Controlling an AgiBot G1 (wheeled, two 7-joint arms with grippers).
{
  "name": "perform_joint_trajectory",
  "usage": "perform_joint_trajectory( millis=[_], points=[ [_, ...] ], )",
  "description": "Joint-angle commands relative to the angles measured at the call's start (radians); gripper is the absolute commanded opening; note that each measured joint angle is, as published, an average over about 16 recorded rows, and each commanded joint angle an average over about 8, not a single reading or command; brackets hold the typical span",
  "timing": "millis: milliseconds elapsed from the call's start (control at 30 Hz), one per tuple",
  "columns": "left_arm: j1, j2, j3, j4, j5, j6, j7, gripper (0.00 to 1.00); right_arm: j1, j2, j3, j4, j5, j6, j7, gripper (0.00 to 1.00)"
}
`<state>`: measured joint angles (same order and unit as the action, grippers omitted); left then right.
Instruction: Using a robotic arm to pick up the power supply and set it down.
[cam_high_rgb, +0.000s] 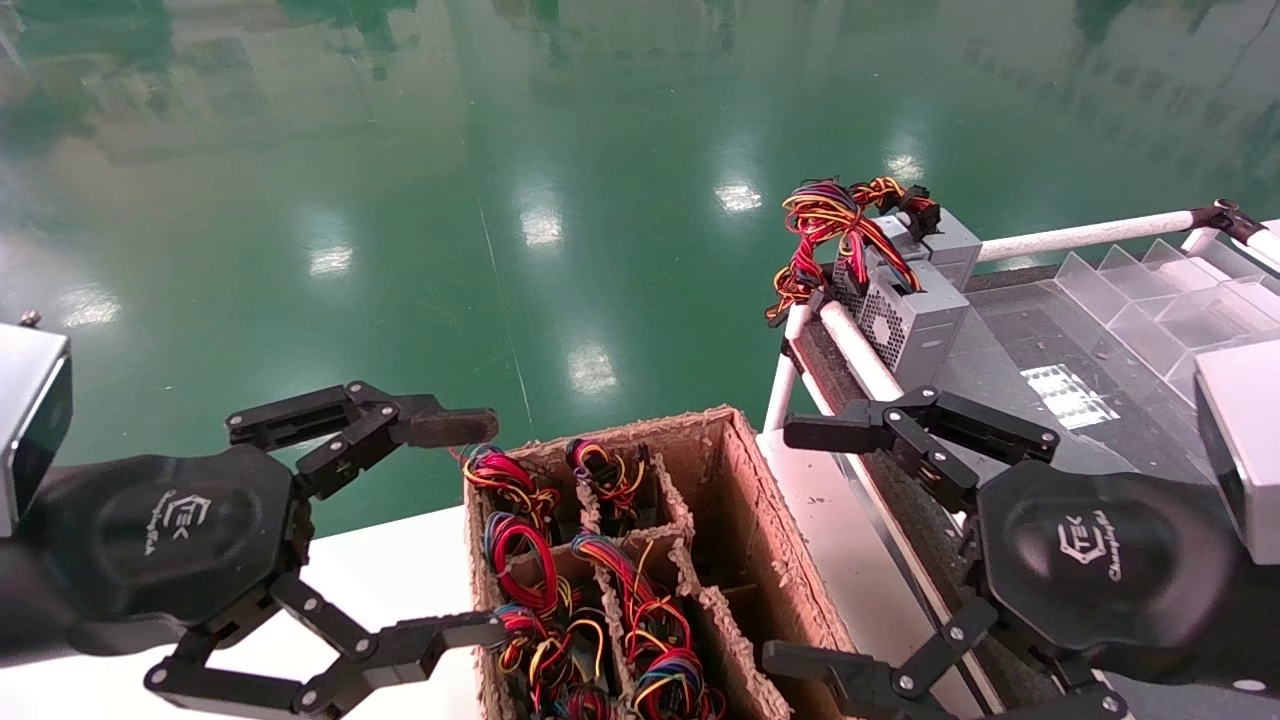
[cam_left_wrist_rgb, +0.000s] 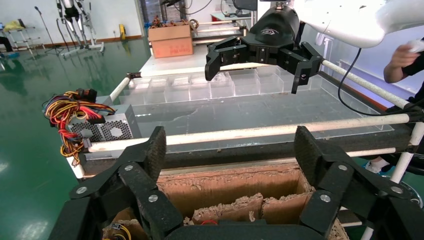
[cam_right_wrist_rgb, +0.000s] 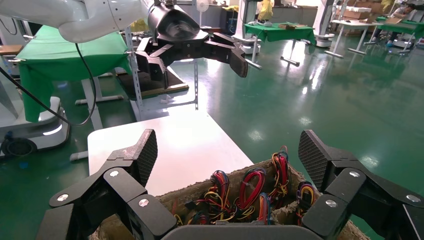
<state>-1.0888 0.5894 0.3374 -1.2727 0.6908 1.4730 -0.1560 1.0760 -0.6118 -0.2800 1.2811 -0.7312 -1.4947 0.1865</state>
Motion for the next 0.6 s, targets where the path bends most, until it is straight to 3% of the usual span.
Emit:
perform_joint_trajectory(
  millis=[33,600],
  points=[
    [0.0,0.0,0.0,0.0,0.0,0.0,0.0,0.0,0.0,0.0,0.0,0.0,0.0,0.0,0.0,1.0],
    [0.0,0.0,0.0,0.0,0.0,0.0,0.0,0.0,0.0,0.0,0.0,0.0,0.0,0.0,0.0,1.0]
  ],
)
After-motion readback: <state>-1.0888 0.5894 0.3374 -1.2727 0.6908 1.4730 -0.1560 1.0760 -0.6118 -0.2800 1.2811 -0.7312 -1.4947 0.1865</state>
